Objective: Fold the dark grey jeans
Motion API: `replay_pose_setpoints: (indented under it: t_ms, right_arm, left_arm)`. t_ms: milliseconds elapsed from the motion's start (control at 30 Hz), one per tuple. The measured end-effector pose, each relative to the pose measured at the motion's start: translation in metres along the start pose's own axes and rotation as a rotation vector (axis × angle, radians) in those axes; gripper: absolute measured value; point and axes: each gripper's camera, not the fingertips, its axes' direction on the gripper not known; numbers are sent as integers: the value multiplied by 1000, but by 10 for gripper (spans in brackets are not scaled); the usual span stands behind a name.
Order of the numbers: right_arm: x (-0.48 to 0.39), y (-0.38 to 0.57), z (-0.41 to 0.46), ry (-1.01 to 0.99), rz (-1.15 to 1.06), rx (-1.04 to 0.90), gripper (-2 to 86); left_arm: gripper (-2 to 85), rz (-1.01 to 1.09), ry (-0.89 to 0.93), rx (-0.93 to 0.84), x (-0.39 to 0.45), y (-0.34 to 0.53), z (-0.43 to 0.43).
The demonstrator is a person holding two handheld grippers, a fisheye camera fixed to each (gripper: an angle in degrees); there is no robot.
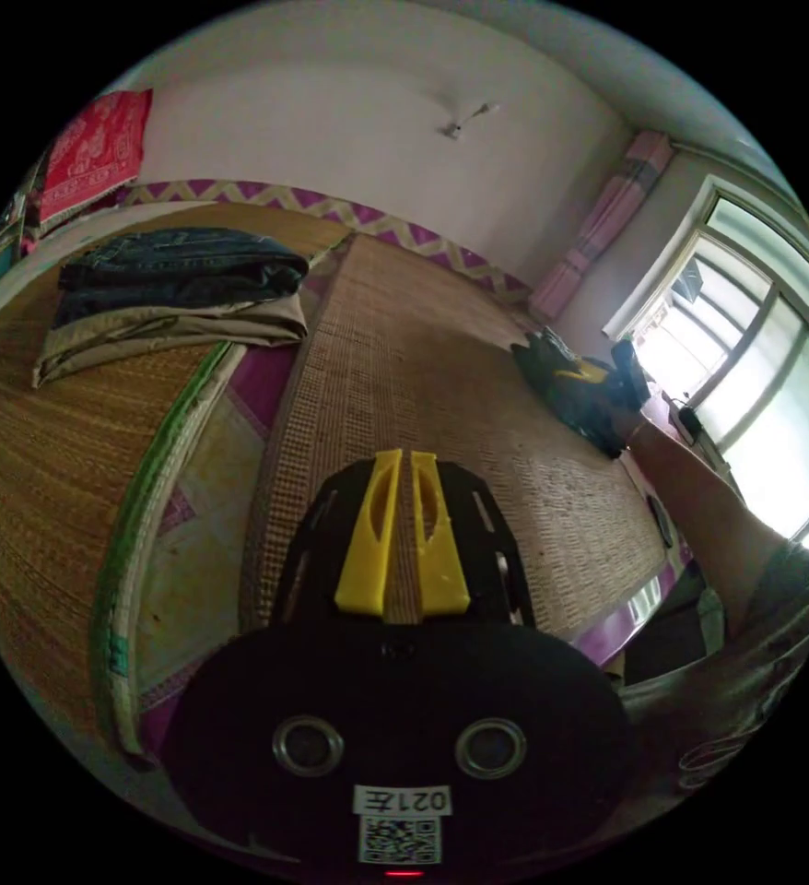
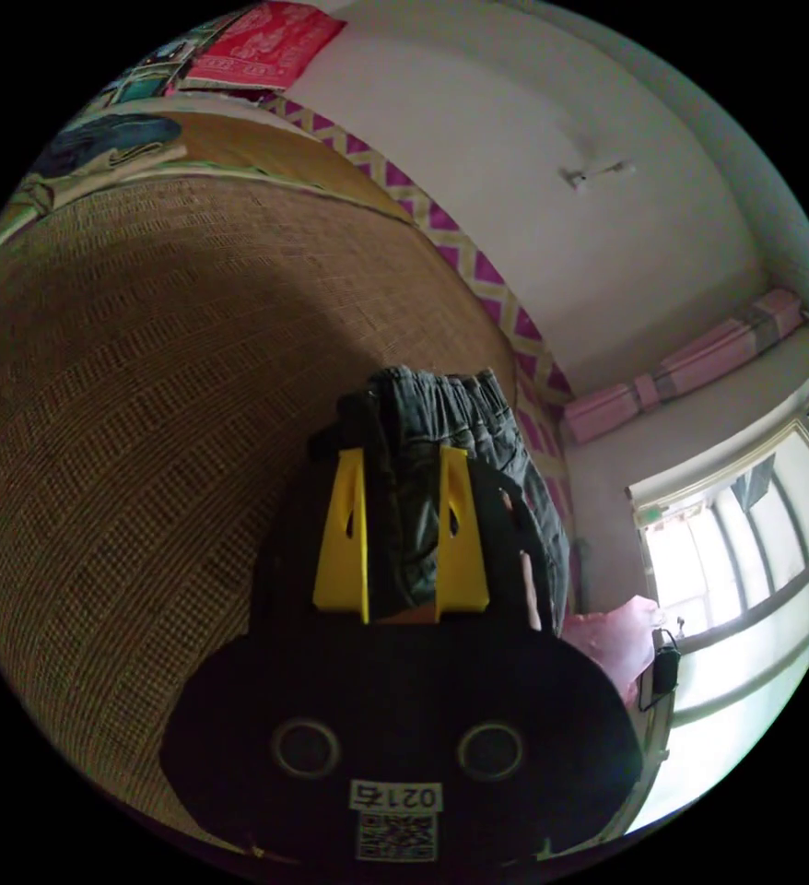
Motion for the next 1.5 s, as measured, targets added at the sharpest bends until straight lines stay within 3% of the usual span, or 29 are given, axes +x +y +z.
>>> replay_pose_setpoints:
  t_ms: [167,367,567,733,900,1100,1367,1500]
  right_arm:
    - [-9,2,-9,58,20,15,86]
    - [30,9,-39,-102,188,29,56]
    - [101,29,-87,-245,428,84,50]
    - [104,35,-173,-315,325,170,50]
    - [-12,13,-276,-502,103,214,51]
    - [-206,7,-297,-710,-143,116,55]
    - [-186,65,-341,-696,24,292,69]
    - [-207,69,-344,-574,-54,287,96]
  left_arm:
    - [-7,74,-22,50,34,21,3]
    - [22,73,20,-31,47,33,11]
    - [-7,84,9,-25,53,43,2]
    - [-9,131,38,-44,66,52,-2]
    - [-9,146,110,-78,85,72,-8]
    - [-4,134,128,-116,89,102,-23]
    - [80,144,78,-95,82,131,-48]
    - [43,110,60,-60,87,140,-48]
